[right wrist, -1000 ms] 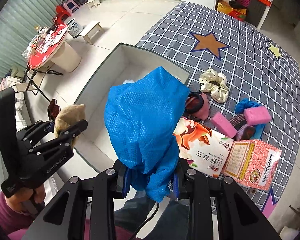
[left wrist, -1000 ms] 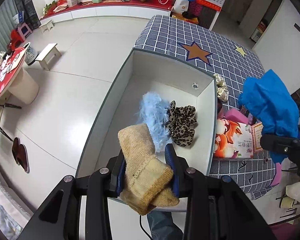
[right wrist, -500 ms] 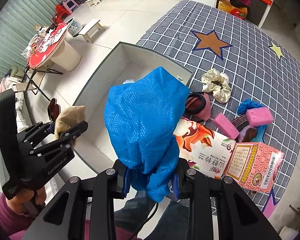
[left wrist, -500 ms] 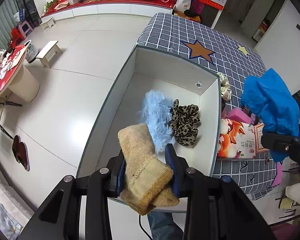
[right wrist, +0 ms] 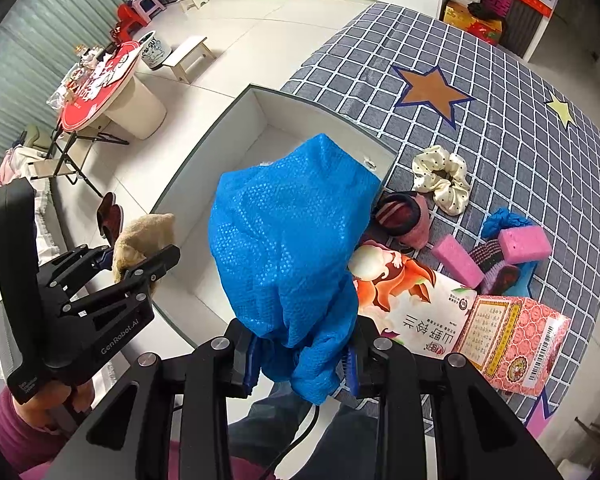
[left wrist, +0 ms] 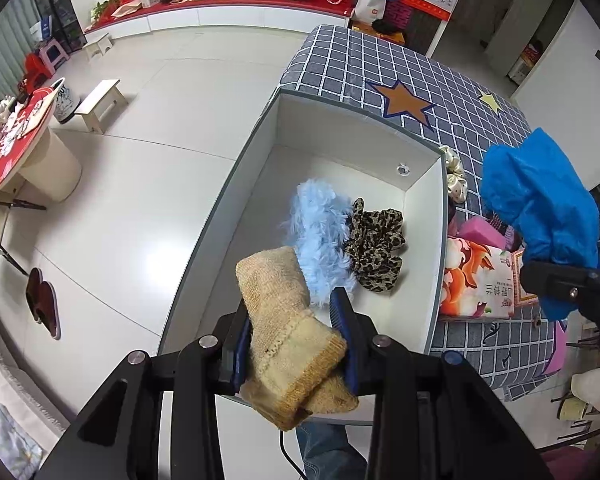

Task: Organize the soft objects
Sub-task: 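Carry the blue cloth and beige sock over the white box with both tools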

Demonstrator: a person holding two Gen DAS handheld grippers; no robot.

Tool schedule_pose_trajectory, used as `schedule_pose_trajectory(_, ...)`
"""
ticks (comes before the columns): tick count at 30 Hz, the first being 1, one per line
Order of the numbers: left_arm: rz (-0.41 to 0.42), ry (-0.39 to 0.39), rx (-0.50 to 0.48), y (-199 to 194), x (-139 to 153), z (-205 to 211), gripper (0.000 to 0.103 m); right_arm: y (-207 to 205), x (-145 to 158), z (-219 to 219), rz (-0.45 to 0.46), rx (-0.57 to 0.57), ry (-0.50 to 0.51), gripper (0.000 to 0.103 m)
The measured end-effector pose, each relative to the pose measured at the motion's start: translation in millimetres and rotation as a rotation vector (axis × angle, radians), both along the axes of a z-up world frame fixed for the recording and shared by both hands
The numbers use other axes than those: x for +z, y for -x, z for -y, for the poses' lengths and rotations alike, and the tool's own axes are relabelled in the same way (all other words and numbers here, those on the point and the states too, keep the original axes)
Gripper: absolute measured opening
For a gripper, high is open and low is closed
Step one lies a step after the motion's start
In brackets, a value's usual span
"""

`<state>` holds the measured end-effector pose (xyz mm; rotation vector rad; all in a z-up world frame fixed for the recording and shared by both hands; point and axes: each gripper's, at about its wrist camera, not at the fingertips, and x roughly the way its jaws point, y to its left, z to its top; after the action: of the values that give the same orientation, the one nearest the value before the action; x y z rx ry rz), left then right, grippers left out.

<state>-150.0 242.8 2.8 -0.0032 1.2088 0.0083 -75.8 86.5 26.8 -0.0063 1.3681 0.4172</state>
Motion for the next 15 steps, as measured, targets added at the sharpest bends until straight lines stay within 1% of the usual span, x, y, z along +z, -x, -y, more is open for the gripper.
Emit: schedule_pose_trajectory(15, -0.003, -0.011, 0.001, 1.0, 0.0, -3.4, 0.04, -4.1, 0.5, -9.6, 0.003, 0.028, -0.007, 0.033)
